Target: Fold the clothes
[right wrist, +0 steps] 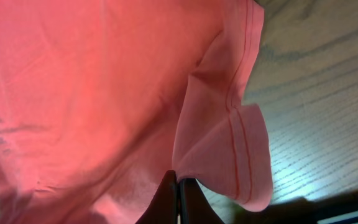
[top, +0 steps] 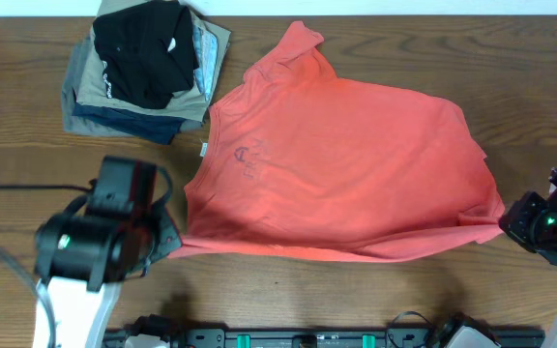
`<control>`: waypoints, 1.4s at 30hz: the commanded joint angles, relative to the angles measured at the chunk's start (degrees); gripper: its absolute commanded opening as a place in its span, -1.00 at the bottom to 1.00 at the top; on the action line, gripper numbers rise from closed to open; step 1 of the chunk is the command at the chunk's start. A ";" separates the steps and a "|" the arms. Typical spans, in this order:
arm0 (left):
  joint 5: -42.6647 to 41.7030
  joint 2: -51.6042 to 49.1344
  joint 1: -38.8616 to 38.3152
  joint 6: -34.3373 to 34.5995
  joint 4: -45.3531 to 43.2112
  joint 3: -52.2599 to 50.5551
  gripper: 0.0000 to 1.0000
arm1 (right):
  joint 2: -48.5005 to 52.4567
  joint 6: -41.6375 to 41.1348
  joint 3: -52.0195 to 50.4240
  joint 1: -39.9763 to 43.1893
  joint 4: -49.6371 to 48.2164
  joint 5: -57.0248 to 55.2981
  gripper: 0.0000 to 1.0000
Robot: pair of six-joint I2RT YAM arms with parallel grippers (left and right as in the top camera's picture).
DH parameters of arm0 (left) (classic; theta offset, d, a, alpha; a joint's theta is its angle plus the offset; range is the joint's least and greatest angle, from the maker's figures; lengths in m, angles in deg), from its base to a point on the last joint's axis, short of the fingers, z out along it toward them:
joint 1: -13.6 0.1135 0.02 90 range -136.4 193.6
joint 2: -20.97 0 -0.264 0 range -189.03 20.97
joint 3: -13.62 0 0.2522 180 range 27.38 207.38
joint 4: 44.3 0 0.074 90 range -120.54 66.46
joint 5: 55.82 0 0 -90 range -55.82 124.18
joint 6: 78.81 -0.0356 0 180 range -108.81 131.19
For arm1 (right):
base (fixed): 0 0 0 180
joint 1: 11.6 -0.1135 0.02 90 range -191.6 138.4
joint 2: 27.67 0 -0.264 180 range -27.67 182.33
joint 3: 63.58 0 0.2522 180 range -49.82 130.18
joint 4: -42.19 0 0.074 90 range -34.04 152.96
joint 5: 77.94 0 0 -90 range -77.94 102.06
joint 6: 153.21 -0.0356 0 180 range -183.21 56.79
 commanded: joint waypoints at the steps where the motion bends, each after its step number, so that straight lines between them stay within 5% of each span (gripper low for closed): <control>1: 2.73 -3.96 -0.07 0.46 -1.66 -0.87 -0.88 | -0.46 -1.25 -1.51 0.11 -1.14 -0.33 -0.97; 18: 4.81 -20.87 -0.02 -1.03 -29.29 -0.87 -0.87 | -0.39 -11.78 -10.80 0.17 -17.18 -7.67 -0.98; 38: 4.79 -30.84 -0.02 -1.95 -48.98 -0.87 -0.87 | 8.35 -14.75 -11.76 0.11 -19.93 -12.28 -0.95; 41: 4.76 -30.84 -0.02 -2.10 -49.59 -0.87 -0.73 | 8.63 -14.75 -11.78 0.11 -19.91 -12.28 -0.92; 42: 4.76 -30.84 -0.02 -2.10 -49.81 -0.87 -0.50 | 8.61 -14.75 -11.76 0.11 -19.91 -12.28 -0.91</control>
